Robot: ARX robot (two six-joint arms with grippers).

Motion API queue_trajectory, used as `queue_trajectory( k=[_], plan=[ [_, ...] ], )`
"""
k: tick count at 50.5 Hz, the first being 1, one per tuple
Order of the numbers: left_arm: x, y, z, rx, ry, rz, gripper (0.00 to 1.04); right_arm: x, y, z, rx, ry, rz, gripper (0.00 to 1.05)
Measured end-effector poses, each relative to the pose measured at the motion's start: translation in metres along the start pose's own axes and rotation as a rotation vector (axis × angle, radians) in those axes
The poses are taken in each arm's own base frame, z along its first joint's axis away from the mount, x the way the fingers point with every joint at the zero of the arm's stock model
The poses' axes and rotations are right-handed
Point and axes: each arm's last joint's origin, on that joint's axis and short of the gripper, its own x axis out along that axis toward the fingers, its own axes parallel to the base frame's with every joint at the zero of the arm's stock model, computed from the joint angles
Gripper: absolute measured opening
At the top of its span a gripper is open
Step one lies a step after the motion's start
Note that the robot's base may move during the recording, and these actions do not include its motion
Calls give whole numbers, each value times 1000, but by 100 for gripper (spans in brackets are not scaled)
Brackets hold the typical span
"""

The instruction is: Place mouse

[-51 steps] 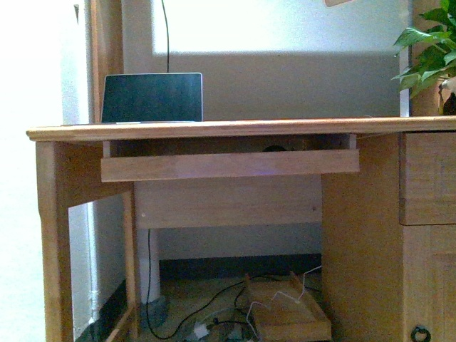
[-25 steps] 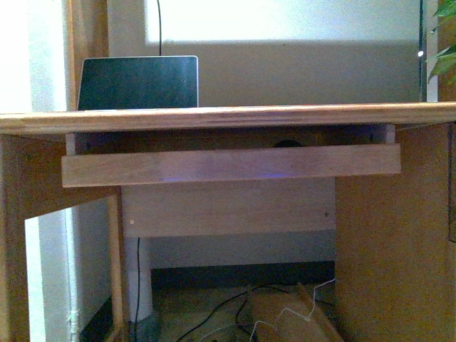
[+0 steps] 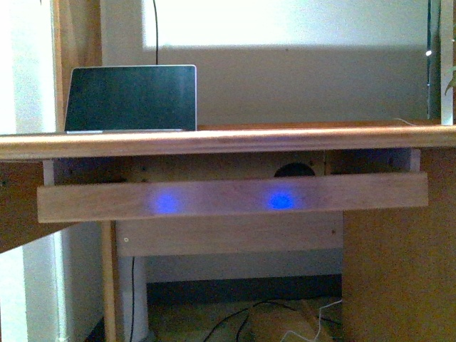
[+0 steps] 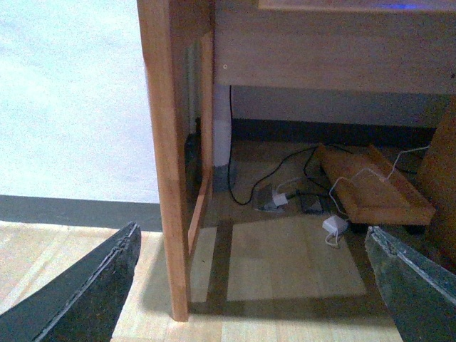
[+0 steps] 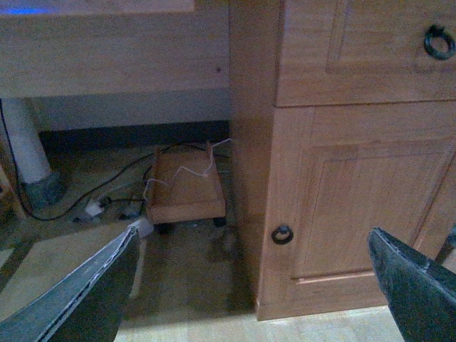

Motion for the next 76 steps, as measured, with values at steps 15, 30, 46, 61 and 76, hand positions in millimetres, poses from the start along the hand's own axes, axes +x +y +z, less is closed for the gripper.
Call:
queue_trajectory(
  k=[15,30,46,61,76],
  plan=[
    [0,0,0,0,0,0,97,0,0,0,0,0,0,98],
    [0,-1,-1,-74,90,-49,97,0,0,0,0,0,-2,98],
    [42,11,-7,-81,308,-204,97,0,0,0,0,0,0,98],
    [140,41,-9,642,137,-268,97,0,0,0,0,0,0,98],
    [211,43,-20,1053,11,-374,97,0,0,0,0,0,0,98]
  ],
)
